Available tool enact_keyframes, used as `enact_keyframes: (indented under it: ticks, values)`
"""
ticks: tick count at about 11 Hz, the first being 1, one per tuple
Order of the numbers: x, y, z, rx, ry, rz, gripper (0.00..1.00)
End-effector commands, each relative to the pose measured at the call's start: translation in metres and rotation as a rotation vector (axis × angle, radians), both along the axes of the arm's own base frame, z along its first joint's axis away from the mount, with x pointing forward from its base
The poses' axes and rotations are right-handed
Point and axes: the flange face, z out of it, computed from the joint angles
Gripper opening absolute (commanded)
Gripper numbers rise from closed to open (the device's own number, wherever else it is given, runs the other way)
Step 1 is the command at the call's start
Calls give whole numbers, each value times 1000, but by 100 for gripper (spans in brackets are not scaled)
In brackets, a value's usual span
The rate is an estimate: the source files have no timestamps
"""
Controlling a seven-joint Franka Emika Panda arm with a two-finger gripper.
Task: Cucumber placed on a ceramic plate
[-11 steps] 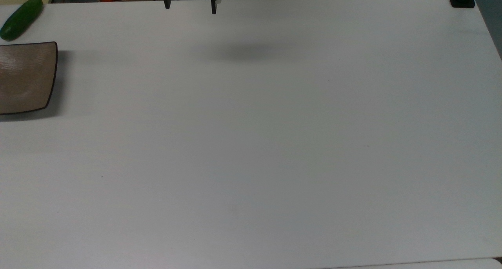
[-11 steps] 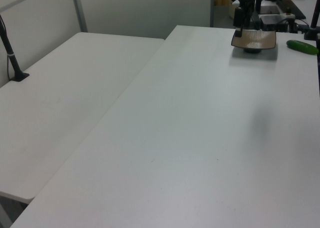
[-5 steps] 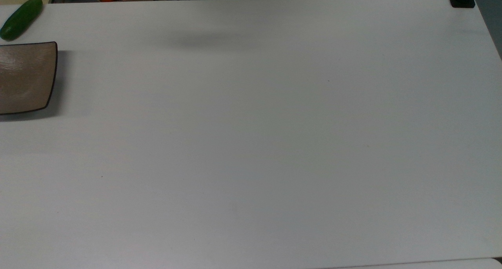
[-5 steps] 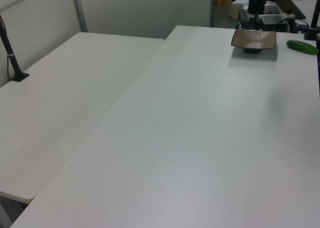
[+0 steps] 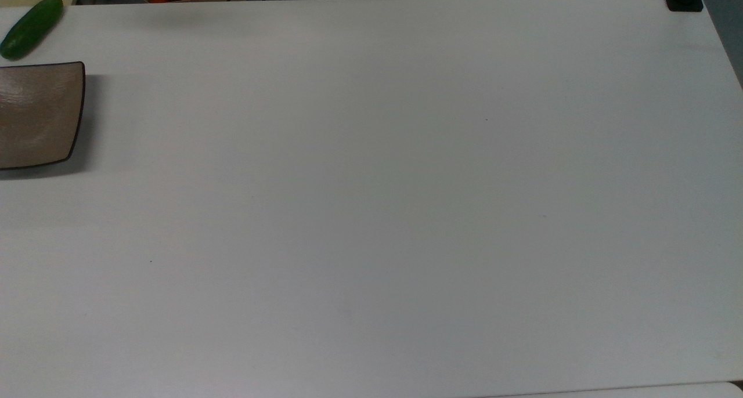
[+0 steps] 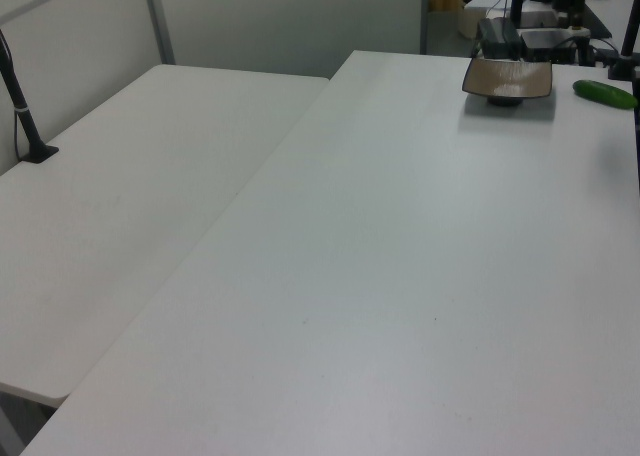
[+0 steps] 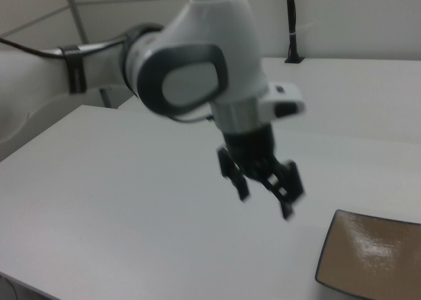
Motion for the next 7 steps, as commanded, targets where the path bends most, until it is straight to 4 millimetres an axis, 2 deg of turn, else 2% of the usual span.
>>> enact_keyframes:
  ticks: [1, 2, 5, 7]
  values:
    - [-26, -66, -48, -45, -16, -34, 100]
    - [-21, -80, -71, -56, 2, -47, 100]
    - [-37, -134, -108, -103, -8, -119, 100]
    - [-40, -160, -145, -129, -6, -141, 100]
